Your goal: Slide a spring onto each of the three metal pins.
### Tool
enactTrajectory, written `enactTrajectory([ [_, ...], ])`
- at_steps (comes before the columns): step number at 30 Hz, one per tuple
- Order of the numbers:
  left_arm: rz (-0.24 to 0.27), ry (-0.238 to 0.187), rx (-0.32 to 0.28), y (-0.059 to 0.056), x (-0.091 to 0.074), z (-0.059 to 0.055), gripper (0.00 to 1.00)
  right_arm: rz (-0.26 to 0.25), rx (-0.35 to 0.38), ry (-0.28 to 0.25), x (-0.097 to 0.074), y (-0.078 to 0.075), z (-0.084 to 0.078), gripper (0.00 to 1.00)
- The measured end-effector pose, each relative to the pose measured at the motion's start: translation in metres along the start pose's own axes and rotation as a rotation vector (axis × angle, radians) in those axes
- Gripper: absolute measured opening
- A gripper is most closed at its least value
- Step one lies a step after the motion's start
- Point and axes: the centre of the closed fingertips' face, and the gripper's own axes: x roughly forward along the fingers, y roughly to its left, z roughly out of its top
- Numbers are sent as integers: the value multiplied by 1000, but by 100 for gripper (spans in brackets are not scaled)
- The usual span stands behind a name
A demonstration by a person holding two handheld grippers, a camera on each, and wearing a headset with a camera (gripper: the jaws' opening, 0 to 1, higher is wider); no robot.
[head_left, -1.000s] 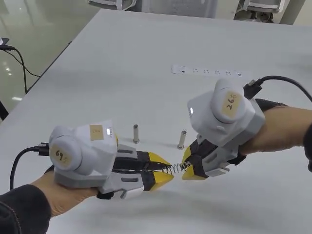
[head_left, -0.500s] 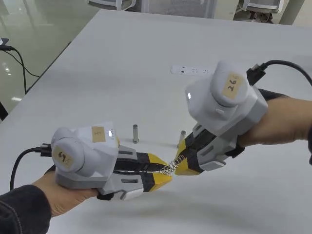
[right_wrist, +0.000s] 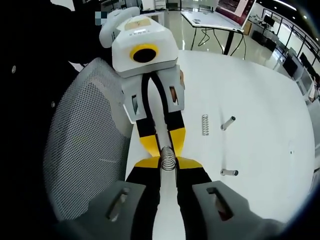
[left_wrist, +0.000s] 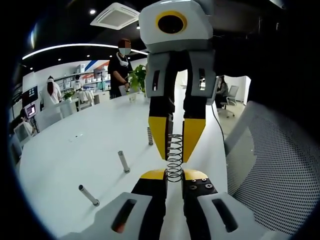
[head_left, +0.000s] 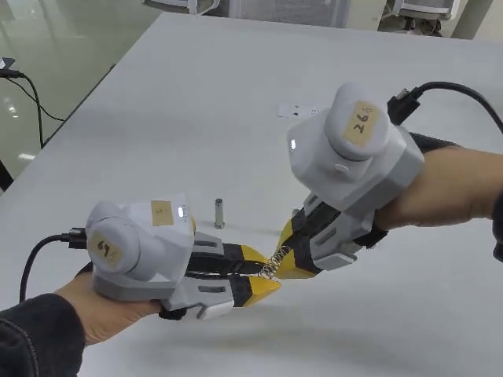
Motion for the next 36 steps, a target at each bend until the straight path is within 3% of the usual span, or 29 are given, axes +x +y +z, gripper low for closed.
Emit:
enactTrajectory([
  [26, 6, 6, -8, 3, 4, -2, 9, -10, -27, 28, 3, -3, 3, 12],
  [36, 26, 0, -25, 8, 0, -2, 18, -21, -20, 30, 0, -7, 1, 12],
])
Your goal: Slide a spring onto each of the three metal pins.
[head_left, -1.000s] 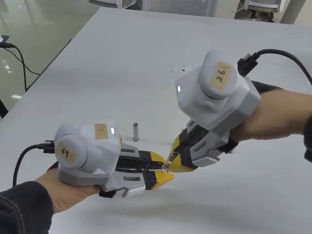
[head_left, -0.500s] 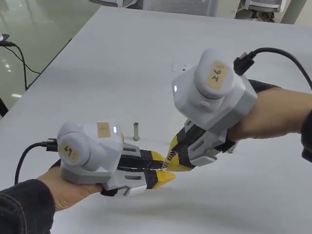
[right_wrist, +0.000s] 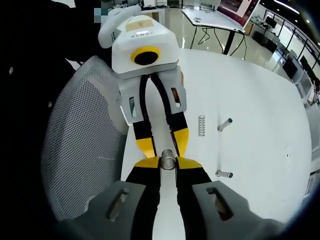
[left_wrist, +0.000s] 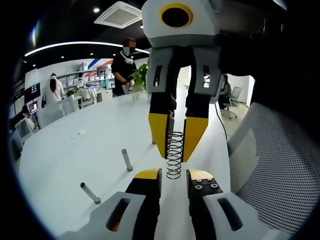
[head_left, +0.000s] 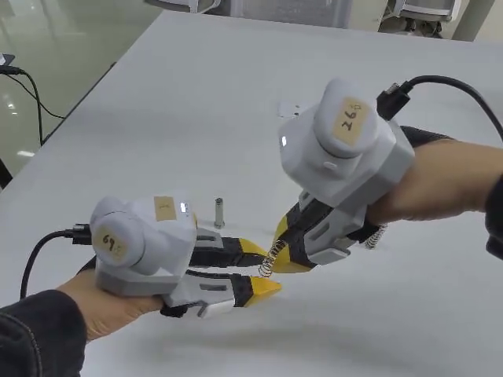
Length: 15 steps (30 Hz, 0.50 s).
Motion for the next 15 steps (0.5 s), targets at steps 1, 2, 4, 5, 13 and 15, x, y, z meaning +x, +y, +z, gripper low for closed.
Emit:
enactTrajectory([
  [1, 3, -1, -2, 1, -1, 0, 19, -2, 2, 2, -1, -1, -1, 12],
  [2, 6, -3, -6, 2, -2, 0, 20, -5, 7, 2, -2, -2, -3, 12],
  [4, 13, -6, -9, 3, -3, 0, 21, -11, 14, 5, -4, -5, -6, 12],
  [5, 15, -6, -9, 4, -4, 0, 22, -12, 18, 6, -5, -6, -7, 12],
  [13, 51, -5, -31, 10, -8, -3, 33, -35, 46, 15, -11, -14, -17, 12],
  [15, 62, -2, -40, 12, -10, -5, 37, -41, 52, 17, -12, -16, -19, 12],
])
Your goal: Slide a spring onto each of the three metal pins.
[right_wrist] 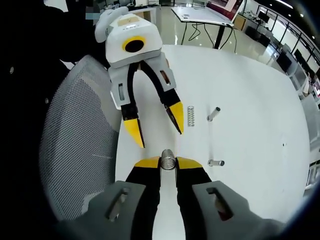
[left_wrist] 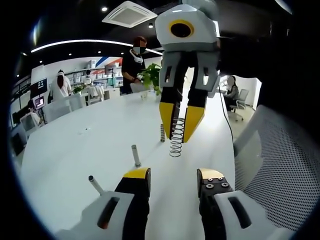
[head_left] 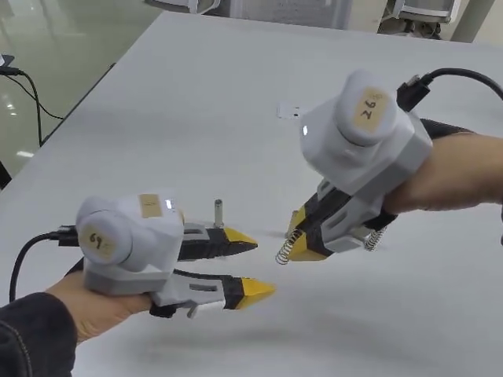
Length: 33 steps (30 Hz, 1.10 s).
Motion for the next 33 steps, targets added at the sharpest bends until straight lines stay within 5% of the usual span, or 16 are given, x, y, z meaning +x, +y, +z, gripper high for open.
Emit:
enactTrajectory([
  [13, 66, -7, -64, 13, -15, -10, 55, -29, 40, 15, -4, -14, -11, 12],
  [33, 158, -20, -111, 29, -32, -15, 69, -109, 77, 46, -18, -61, -24, 12],
])
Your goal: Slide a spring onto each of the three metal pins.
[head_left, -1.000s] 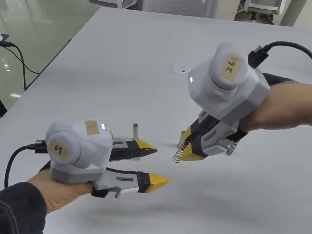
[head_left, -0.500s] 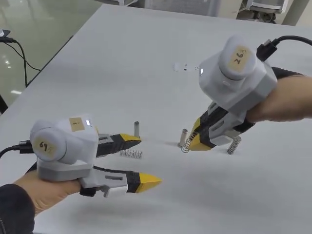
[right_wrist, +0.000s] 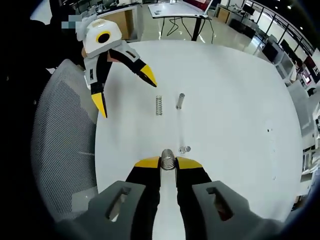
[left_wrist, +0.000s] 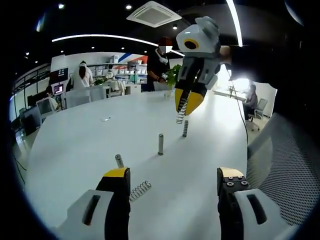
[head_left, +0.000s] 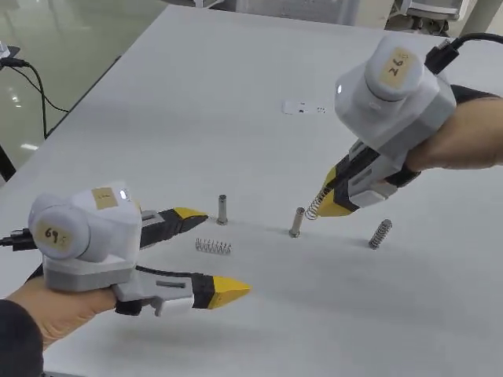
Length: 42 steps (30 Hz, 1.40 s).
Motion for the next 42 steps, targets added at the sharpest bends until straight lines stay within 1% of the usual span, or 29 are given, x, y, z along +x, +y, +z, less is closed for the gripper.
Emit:
enactTrajectory([
  [2, 0, 0, -3, 0, 0, 0, 70, -7, -1, 16, 2, -6, -2, 12],
  [5, -1, 1, -3, -1, 0, 0, 70, -5, 8, 25, 7, -13, -4, 12],
  [7, -1, 4, -2, -1, 0, 0, 70, -17, 6, 34, 10, -18, -5, 12],
  [15, 0, 7, -5, 1, 1, -1, 69, -16, 15, 48, 24, -27, -6, 12],
  [18, 2, 8, -6, 1, 1, -2, 69, -16, 8, 60, 33, -31, -9, 12],
  [35, 4, 14, -10, 3, 1, -3, 67, 0, 3, 84, 41, -32, -12, 12],
  [42, 6, 18, -11, 3, -1, -5, 66, 8, 1, 96, 47, -32, -12, 12],
])
